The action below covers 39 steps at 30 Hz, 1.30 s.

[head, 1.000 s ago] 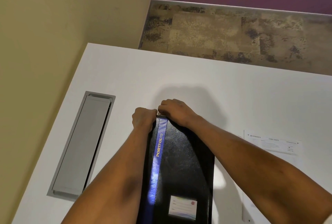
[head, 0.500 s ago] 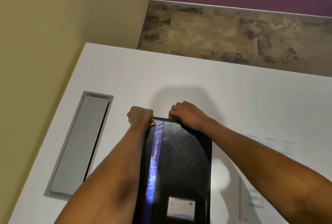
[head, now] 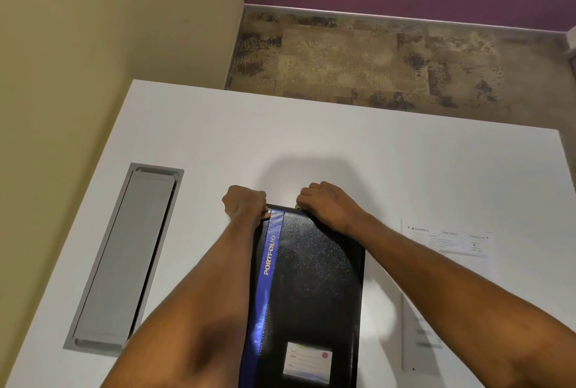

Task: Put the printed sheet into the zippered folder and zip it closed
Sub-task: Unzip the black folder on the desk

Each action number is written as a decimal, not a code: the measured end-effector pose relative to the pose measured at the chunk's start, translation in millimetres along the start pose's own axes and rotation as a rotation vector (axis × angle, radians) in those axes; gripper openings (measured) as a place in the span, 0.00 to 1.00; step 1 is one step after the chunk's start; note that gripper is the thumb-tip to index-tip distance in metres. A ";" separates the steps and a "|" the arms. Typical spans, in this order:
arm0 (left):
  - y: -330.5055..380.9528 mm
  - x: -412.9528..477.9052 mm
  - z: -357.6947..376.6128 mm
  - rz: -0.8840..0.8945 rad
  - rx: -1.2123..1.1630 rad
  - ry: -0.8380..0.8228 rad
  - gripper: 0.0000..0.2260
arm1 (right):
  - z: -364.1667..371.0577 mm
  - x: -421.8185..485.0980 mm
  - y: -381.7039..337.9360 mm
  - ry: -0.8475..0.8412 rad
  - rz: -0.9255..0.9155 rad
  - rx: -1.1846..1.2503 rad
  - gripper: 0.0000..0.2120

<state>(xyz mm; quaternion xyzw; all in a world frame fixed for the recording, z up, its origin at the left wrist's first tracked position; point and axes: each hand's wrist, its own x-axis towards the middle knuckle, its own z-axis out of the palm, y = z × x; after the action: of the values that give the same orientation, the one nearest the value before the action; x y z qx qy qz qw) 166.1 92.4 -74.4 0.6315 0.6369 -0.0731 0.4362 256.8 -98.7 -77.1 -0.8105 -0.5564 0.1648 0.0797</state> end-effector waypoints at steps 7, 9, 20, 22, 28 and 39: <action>-0.9 -15.6 -1.8 0.370 0.402 -0.047 0.06 | -1.2 7.0 -9.6 -0.058 0.162 0.276 0.07; -0.9 -23.7 -3.6 0.587 0.480 -0.136 0.06 | -0.7 8.2 -8.7 -0.055 0.177 0.340 0.06; -15.8 -23.5 -9.0 0.917 0.560 -0.422 0.07 | -5.1 6.8 -9.5 -0.022 0.183 0.372 0.05; -17.0 -21.6 -8.7 0.939 0.547 -0.403 0.06 | -6.5 6.1 -9.9 -0.006 0.176 0.345 0.05; -16.6 -20.4 -3.5 0.896 0.526 -0.349 0.08 | -8.6 1.0 -4.7 0.025 0.158 0.316 0.04; -12.8 -34.2 6.1 0.881 0.533 -0.389 0.07 | -5.5 -2.4 -4.6 0.078 0.248 0.559 0.03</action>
<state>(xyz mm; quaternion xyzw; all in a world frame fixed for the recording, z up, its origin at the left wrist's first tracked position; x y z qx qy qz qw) 151.7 60.7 -61.8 0.9017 0.1795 -0.1577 0.3603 253.9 -99.0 -70.1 -0.8245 -0.3829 0.2889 0.3002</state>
